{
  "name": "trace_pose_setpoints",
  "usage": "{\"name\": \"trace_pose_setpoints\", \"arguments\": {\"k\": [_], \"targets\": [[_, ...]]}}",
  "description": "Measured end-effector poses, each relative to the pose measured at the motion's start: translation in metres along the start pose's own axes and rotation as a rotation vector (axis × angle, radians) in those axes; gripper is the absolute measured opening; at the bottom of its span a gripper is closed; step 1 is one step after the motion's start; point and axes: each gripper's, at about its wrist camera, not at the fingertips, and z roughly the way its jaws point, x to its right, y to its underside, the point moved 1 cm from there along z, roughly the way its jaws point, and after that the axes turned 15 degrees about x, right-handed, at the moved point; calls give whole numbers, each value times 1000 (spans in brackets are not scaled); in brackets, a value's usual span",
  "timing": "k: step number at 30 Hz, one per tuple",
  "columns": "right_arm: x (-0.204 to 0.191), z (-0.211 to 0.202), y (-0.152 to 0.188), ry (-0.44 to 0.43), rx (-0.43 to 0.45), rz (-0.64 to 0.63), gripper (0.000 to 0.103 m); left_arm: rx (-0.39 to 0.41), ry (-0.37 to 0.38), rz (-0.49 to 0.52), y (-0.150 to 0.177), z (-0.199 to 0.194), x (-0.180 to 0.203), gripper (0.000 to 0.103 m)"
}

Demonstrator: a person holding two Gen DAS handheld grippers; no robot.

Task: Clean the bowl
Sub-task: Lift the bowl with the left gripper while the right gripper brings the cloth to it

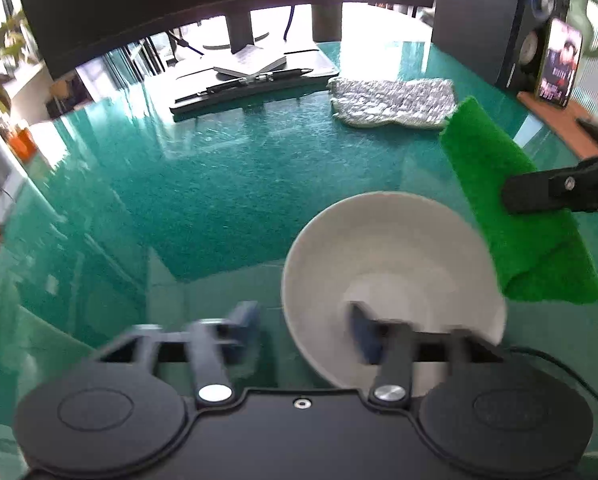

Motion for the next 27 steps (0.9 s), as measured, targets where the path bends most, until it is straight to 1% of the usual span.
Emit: {"name": "trace_pose_setpoints", "arguments": {"k": [1,2,3,4,7,8,11,14,19,24,27], "targets": [[19,3,0,-13,-22,128,8,-2,15,-18,0,1,-1,50],[32,5,6,-17,-37,199,8,-5,30,-35,-1,1,-1,34],[43,6,12,-19,-47,261,8,-7,44,-53,-2,2,-2,30],[54,8,19,-22,-56,320,8,-2,36,-30,-2,3,-1,23],[74,5,33,-49,-52,431,8,14,30,22,-2,3,4,24],[78,3,36,-63,-47,447,8,19,25,44,-1,2,6,25],[82,3,40,-107,-52,455,8,42,-4,156,1,0,19,27],[83,11,44,-138,-78,464,8,40,4,155,0,1,19,27],[81,40,32,-123,-74,476,8,24,-8,119,-3,4,20,27],[66,64,9,-199,-69,457,9,4,-20,86,-4,2,18,27],[64,60,8,-213,-78,443,10,-5,-23,69,-5,2,16,27]]}}
